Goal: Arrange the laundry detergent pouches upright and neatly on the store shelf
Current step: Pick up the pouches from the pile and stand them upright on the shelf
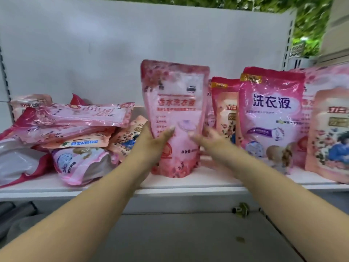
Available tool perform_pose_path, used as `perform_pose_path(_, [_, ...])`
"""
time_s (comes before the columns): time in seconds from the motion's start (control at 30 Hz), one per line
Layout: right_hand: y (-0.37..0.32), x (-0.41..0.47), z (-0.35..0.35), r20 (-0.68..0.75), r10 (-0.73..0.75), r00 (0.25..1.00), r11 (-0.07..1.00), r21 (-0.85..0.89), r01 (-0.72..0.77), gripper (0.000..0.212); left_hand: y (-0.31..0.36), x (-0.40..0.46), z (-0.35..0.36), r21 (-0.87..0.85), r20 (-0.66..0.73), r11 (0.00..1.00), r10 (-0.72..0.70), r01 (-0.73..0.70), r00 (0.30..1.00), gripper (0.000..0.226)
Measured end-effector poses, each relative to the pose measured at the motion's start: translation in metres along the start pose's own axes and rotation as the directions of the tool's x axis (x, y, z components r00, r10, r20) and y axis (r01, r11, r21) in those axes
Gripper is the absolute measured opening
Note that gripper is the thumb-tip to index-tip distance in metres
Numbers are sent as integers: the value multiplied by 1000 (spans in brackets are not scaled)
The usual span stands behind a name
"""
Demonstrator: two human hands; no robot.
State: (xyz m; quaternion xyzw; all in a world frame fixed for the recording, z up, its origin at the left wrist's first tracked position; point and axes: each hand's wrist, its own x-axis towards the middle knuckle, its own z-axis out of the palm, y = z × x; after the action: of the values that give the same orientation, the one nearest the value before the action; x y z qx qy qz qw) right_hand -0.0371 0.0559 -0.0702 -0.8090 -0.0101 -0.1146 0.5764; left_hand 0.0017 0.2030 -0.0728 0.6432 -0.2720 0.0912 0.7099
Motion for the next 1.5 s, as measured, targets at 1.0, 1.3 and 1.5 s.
perform_pose_path(1.0, [15, 88, 5, -393, 51, 918, 999, 20, -47, 46, -5, 65, 5, 670, 71, 741, -134, 52, 988, 45])
perform_pose_path(1.3, [-4, 59, 18, -332, -247, 910, 823, -568, 16, 64, -3, -63, -48, 807, 528, 212, 160, -551, 834, 70])
perform_pose_path(1.5, [-21, 56, 67, -33, -72, 997, 712, -702, 28, 48, -25, -76, -69, 865, 470, 30, 304, -501, 829, 65])
